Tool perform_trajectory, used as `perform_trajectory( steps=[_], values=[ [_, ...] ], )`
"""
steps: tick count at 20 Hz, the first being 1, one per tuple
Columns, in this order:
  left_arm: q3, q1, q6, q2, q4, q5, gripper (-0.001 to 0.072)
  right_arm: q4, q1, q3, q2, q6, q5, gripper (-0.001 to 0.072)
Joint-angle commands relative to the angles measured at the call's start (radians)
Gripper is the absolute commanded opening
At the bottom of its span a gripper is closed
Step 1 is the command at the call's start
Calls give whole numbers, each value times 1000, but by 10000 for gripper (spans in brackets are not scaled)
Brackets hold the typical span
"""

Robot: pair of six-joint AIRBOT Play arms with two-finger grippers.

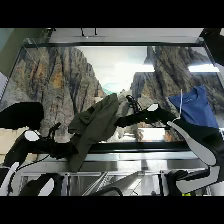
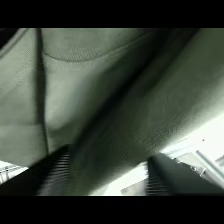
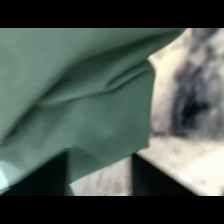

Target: Fold the shirts.

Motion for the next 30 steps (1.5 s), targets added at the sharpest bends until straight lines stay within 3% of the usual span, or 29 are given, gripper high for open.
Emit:
perform_trajectory(
  steps=[1, 2, 3, 4, 8, 13, 20, 25, 30],
  values=[
    [7, -100, 8, -91, 3, 23, 446, 27, 28, 20, -21, -3, -11, 252],
    [25, -141, 8, -117, 4, 31, 337, 37, 27, 26, -21, -3, 10, 96],
    [49, -177, 8, -137, 5, 31, 83, 35, 26, 35, -16, -3, 32, 18],
    [82, -212, 15, -153, 5, 28, 15, 32, 25, 44, -2, -3, 54, 17],
    [264, -270, 0, -130, 8, -48, 15, -52, -24, 86, 150, 2, 75, 16],
    [557, -208, -50, 80, 9, -143, 15, -51, -171, 122, 504, 21, 75, 15],
    [980, -183, -100, 338, -53, -165, 15, -54, -184, 283, 913, 20, 77, 16],
    [1177, -182, -108, 378, -63, -160, 15, -51, -184, 386, 927, 15, 175, 16],
    [1187, -183, -58, 151, 10, -124, 15, -98, -184, 382, 700, -2, 185, 17]
  ],
)
